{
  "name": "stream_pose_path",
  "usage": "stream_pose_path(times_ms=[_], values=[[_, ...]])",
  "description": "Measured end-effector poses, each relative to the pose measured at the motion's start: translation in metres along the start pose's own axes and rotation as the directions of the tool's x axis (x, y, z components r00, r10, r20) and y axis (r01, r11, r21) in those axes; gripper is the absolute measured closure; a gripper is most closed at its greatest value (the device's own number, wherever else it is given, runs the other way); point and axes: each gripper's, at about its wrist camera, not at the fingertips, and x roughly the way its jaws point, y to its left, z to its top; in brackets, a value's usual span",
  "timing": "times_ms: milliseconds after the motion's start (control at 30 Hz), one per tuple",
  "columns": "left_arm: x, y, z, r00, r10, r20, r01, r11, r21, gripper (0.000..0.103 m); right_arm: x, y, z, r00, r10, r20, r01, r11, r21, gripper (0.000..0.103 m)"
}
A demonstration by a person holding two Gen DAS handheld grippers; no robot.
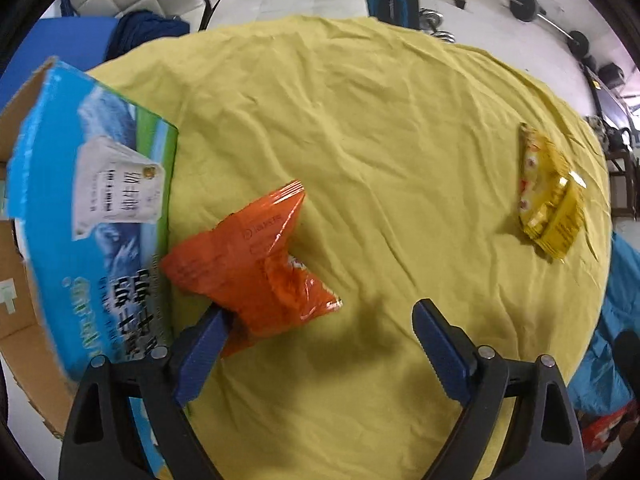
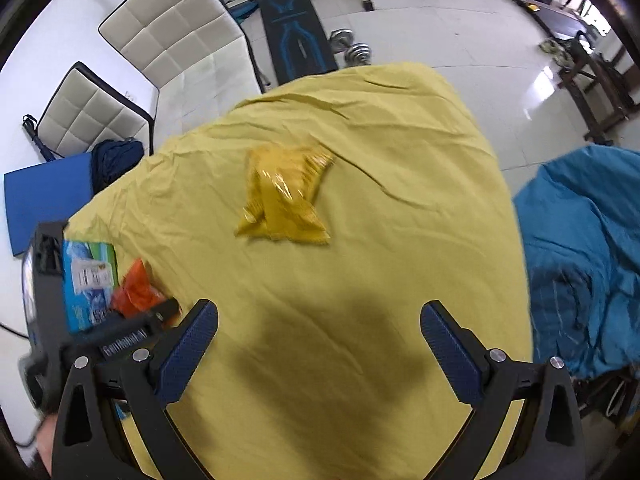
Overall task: Organize soft objects
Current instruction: 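Grasp the orange pack with the left tool while the right tool grasps the yellow pack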
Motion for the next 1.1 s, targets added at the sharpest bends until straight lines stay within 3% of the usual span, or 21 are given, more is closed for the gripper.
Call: stream_pose_path(times_ms=[133,300,367,500,600,833,1100], values=[[0.015,0.006,0.008,1.0,-0.003,-0.027,0.002,0.999,-0.05,0.013,0.026,0.008,0.031,0.999,0.029,-0.035,-0.028,0.999,0.015,0.0],[0.023,0.011,0.014,0.999,0.009,-0.032,-0.011,0.997,-0.079,0.036,0.059,0.012,0.061,0.994,0.073,-0.082,-0.067,0.995,0.074,0.002],[0.023,0.011,0.016,1.0,0.014,-0.013,-0.015,0.997,-0.077,0.048,0.071,0.013,0.07,0.992,0.077,-0.099,-0.068,0.993,0.094,0.01],[0.017,0.01,0.022,1.0,-0.012,0.009,0.012,0.999,-0.048,0.053,0.092,0.016,0.08,0.986,0.088,-0.141,-0.072,0.991,0.116,0.038],[0.012,0.006,0.025,0.999,-0.026,0.021,0.027,0.999,-0.028,0.055,0.103,0.019,0.081,0.985,0.074,-0.159,-0.057,0.992,0.11,0.046],[-0.001,-0.025,0.009,0.997,-0.065,0.034,0.063,0.996,0.056,0.057,0.095,0.022,0.066,0.984,0.054,-0.172,-0.048,0.998,0.036,0.055],[-0.008,-0.024,-0.037,0.992,-0.123,-0.016,0.124,0.983,0.134,0.058,0.072,0.011,-0.005,0.973,0.063,-0.223,-0.08,0.995,-0.067,0.055]])
